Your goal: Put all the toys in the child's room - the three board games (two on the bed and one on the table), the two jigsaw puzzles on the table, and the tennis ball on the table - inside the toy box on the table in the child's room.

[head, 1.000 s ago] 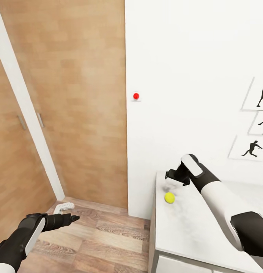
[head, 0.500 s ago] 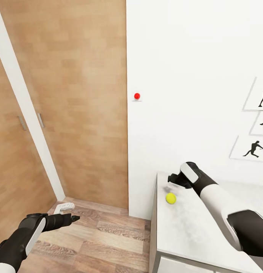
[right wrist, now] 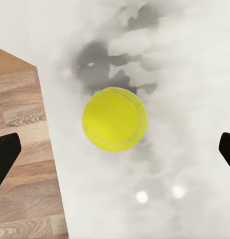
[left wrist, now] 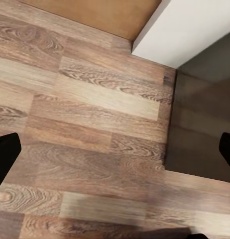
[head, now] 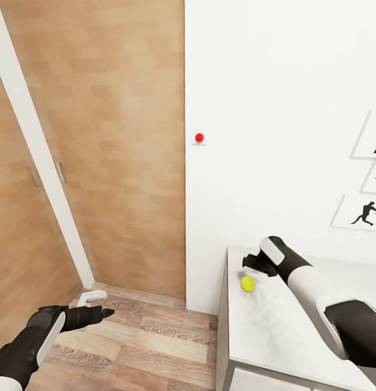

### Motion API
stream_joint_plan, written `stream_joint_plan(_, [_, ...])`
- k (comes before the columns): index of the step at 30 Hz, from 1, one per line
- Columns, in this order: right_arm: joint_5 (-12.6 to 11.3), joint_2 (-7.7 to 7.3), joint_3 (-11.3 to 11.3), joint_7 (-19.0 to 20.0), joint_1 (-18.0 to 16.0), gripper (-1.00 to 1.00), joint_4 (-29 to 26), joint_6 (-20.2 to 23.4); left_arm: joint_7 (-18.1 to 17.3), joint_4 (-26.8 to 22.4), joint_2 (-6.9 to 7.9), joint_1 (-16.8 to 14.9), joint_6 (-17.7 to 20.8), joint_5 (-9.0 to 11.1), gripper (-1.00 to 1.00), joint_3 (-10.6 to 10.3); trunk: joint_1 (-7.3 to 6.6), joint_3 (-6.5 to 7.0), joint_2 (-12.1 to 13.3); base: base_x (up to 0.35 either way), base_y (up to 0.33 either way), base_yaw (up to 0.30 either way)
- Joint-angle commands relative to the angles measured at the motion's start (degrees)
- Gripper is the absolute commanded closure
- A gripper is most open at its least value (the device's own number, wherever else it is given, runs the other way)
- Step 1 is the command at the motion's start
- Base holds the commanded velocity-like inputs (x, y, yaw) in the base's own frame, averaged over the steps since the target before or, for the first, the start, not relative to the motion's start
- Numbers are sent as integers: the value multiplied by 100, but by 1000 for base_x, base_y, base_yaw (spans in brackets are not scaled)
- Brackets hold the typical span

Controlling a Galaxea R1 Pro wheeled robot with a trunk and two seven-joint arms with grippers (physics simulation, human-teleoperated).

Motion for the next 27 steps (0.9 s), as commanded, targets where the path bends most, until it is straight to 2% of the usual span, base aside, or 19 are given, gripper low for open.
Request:
stream_joint_plan(1, [-61, -8, 43, -23, -4, -100, -15, 16, -9, -6, -1, -4, 41, 20, -100, 10, 2, -11, -7, 0, 6, 0])
stream_joint_plan(10, [-53, -10, 37, 30, -4, -100, -20, 8, -9, -6, -1, -4, 34, 20, -100, 10, 2, -78, -7, 60, 66, 0])
stream_joint_plan(27, [-52, -25, 36, 31, -4, -100, 26, 8, -9, -4, 0, -4, 25, 20, -100, 10, 2, -237, -7, 4, 4, 0])
